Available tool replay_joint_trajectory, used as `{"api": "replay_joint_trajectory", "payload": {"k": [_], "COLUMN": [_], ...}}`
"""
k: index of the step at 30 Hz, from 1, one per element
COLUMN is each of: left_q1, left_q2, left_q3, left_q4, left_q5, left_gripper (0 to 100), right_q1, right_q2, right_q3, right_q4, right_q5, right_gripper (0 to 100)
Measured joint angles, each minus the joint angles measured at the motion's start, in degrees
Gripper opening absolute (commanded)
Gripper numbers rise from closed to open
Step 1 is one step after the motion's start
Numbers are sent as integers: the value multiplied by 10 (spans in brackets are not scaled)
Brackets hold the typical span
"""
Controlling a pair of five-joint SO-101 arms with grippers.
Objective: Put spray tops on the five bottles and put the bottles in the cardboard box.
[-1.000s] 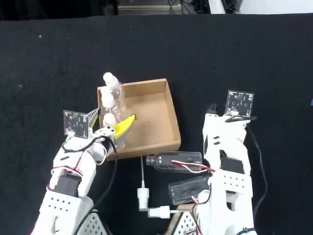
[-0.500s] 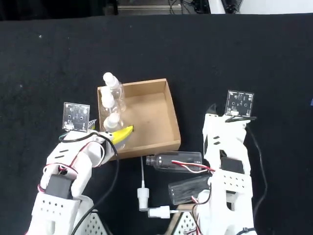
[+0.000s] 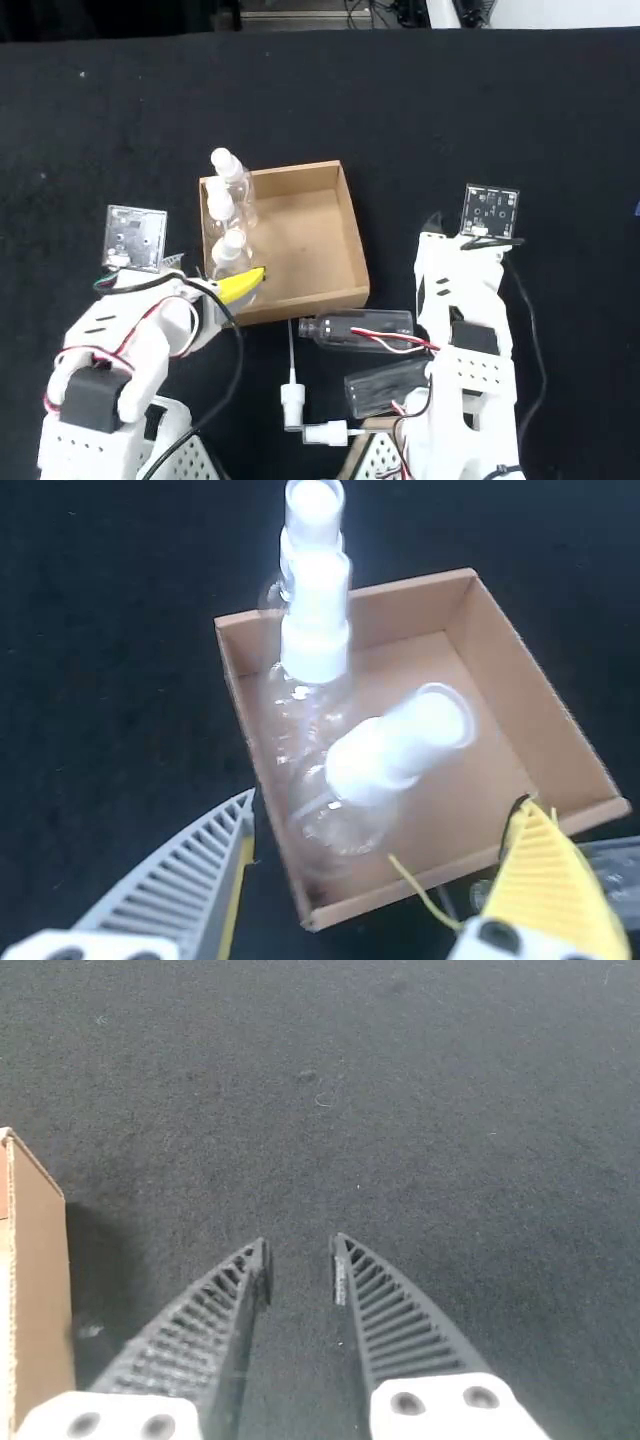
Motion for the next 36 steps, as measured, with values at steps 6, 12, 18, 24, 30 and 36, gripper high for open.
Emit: {"api": "replay_joint_trajectory", "payload": {"k": [6,12,18,24,30,36], "left_q1": [-108,-250,-316,-318,-322,-322], "left_q2": [-2,-4,32,137,165,165], "left_q3": [-8,-37,40,131,192,255], "left_q4": [47,53,-84,-229,-297,-399], "left_q5": [0,-11,-27,-11,52,61], "left_gripper": [360,359,134,59,58,58], "right_q1": [0,0,0,-55,-222,-353], "right_q2": [0,0,0,0,0,76], "right_q3": [0,0,-91,-216,-287,-255], "right_q4": [0,16,158,307,350,214], "right_q5": [0,0,0,8,12,-8], "right_gripper": [85,81,16,11,11,11]}}
